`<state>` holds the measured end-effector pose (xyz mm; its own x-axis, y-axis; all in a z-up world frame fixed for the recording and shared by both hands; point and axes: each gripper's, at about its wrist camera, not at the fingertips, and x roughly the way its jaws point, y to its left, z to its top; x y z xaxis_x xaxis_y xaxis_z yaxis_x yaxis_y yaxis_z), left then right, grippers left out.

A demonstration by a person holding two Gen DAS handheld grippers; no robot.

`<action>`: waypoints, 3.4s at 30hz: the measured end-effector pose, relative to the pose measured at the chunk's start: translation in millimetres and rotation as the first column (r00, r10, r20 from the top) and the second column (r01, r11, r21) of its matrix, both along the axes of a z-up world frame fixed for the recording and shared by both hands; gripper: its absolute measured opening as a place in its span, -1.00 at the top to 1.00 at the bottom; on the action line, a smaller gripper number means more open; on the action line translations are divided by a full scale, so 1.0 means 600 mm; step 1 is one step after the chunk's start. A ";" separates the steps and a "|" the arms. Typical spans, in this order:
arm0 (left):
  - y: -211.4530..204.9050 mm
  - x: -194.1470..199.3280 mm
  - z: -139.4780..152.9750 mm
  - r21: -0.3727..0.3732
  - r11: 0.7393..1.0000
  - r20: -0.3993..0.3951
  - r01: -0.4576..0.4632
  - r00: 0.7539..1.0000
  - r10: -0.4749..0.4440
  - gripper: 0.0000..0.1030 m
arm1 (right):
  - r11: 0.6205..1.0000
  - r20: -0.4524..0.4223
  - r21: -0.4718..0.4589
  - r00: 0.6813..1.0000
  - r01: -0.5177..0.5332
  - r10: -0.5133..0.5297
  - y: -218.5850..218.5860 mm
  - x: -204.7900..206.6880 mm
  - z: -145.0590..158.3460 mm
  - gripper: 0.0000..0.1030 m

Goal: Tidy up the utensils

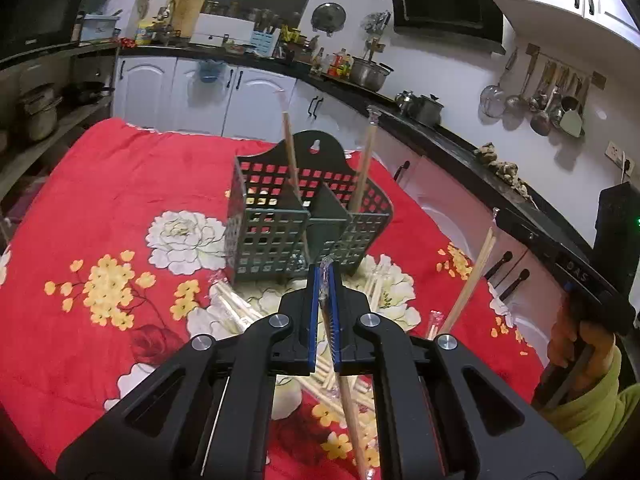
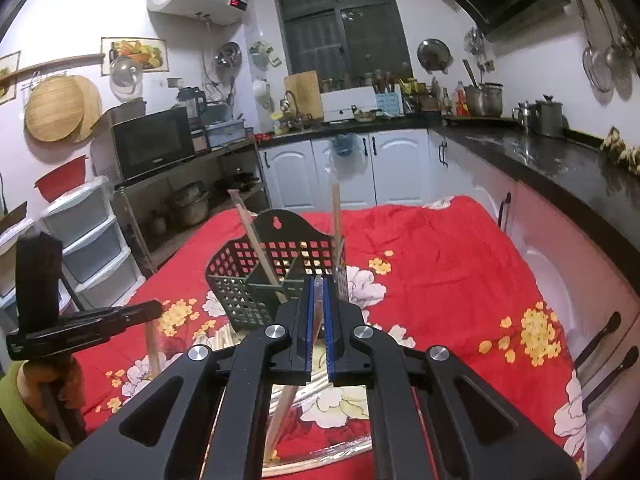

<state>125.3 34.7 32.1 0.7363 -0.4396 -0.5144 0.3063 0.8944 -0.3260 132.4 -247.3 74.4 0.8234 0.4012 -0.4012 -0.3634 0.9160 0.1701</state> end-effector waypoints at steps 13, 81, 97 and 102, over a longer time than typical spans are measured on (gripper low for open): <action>-0.050 0.010 0.049 0.043 0.997 0.071 0.070 0.995 -0.073 0.96 | 1.000 0.063 -0.005 0.998 -0.023 0.023 0.001 -0.020 0.036 0.91; -0.065 0.201 0.248 0.017 0.993 0.386 -0.114 0.917 0.099 0.96 | 0.995 0.271 0.054 0.960 -0.080 0.062 0.051 0.141 0.234 0.91; -0.077 0.221 0.169 0.022 0.996 0.348 -0.089 0.934 0.076 0.96 | 0.992 0.176 0.088 0.982 -0.085 0.069 0.068 0.192 0.158 0.91; -0.079 0.220 0.151 0.025 0.997 0.335 -0.077 0.940 0.064 0.96 | 0.993 0.172 0.087 0.983 -0.081 0.065 0.070 0.196 0.151 0.91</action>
<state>257.5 -12.9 122.8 0.8970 -0.3656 -0.2483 0.3275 0.9271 -0.1822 249.7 -205.4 165.1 0.8429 0.4924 -0.2172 -0.4598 0.8686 0.1846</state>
